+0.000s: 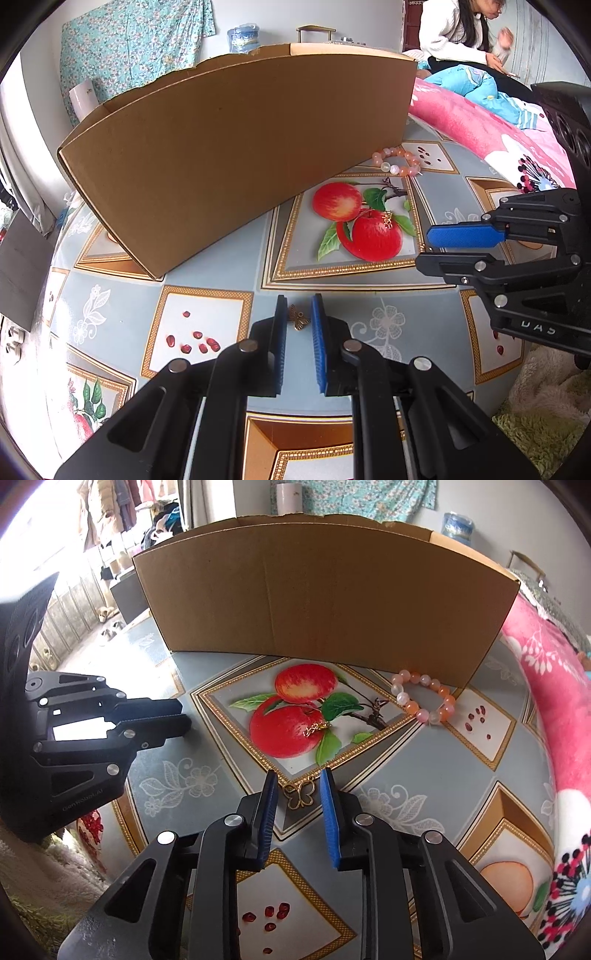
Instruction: Organize jewelry
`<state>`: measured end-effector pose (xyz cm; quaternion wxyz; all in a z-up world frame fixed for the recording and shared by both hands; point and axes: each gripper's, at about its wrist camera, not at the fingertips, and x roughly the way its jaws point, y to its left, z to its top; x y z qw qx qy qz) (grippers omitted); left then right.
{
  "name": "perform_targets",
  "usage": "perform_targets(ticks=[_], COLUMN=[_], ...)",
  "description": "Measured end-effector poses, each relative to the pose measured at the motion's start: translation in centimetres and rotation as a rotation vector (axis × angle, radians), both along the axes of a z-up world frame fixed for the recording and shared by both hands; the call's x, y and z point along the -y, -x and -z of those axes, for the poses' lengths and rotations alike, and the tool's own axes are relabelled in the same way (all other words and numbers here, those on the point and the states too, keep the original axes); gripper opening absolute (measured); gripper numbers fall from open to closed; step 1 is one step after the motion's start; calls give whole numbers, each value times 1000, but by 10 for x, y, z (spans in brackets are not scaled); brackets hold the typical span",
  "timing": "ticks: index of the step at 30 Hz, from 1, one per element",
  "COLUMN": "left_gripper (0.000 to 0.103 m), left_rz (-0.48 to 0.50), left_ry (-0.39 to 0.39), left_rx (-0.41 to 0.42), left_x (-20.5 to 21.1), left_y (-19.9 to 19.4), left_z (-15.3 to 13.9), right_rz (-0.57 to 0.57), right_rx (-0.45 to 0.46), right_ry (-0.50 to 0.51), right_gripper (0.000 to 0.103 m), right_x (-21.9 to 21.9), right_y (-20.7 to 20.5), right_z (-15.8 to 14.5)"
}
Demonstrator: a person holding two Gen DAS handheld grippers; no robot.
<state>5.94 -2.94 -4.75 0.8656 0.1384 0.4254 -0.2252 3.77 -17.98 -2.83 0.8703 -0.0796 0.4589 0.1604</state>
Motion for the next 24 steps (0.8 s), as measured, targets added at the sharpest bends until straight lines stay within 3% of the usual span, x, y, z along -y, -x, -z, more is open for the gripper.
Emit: perform_targets(ticks=[2, 24], left_gripper=[12, 12], left_rz=[1, 6], left_ry=[0, 3], left_rx=[1, 34], left_x=[0, -3], left_y=[0, 5], left_z=[0, -9], right_rz=[-7, -1], right_rx=[-2, 35], right_ry=[1, -34], right_gripper=[14, 13], right_x=[-1, 14], right_y=[0, 12], right_z=[0, -20])
